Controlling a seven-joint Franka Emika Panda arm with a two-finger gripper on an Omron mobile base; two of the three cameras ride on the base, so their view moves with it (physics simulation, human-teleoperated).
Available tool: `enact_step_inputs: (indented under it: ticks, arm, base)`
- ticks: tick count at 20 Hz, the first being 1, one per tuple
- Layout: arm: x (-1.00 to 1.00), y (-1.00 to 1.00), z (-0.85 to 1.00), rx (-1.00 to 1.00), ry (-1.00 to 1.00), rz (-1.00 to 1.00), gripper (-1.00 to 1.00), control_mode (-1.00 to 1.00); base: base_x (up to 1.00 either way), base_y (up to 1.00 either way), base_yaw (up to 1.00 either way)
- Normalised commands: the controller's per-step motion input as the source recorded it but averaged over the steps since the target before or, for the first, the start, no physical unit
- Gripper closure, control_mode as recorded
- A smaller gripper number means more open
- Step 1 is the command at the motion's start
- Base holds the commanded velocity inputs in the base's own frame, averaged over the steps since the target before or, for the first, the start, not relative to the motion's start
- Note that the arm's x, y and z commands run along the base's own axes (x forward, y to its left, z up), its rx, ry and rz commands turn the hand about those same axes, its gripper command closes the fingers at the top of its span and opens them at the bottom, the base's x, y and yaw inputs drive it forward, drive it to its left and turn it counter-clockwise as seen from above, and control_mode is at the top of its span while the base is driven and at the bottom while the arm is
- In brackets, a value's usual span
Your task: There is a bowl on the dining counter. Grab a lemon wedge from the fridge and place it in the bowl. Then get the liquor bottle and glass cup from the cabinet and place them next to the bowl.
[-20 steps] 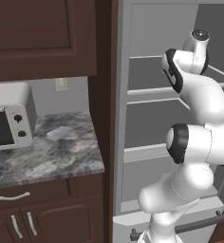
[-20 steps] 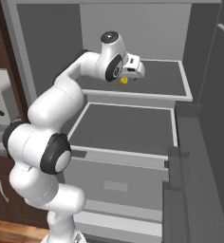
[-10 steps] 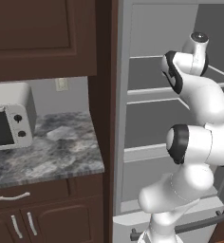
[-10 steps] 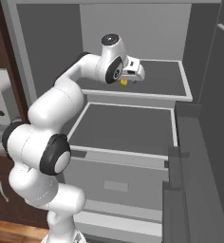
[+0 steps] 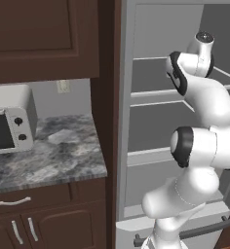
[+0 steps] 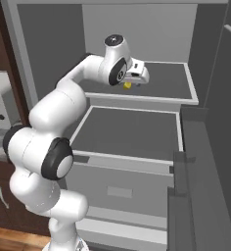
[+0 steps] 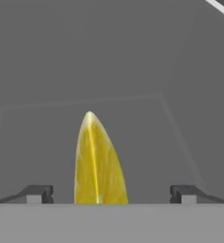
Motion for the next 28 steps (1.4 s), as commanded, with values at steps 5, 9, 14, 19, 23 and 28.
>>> enact_step_inputs:
  ticks: [5,9,14,19,23,28]
  arm:
    - [0.0,0.0,-0.54,0.01,0.06,0.0,1.0,-1.0]
    - [-0.08,0.0,-0.44,0.01,0.01,0.0,1.0,-1.0]
    - [-0.03,0.03,-0.37,0.01,0.01,0.0,1.0,-1.0]
    - [-0.03,0.23,0.01,0.01,-0.01,0.0,1.0,-1.0]
    - [-0.39,0.2,0.58,0.05,-0.16,0.0,1.0,-1.0]
    - [-0.93,0.42,0.64,0.01,-0.11,0.0,1.0,-1.0]
  base:
    - [0.0,0.0,0.0]
    - [0.0,0.0,0.0]
    - [0.0,0.0,0.0]
    - [0.0,0.0,0.0]
    - [0.0,0.0,0.0]
    - [0.0,0.0,0.0]
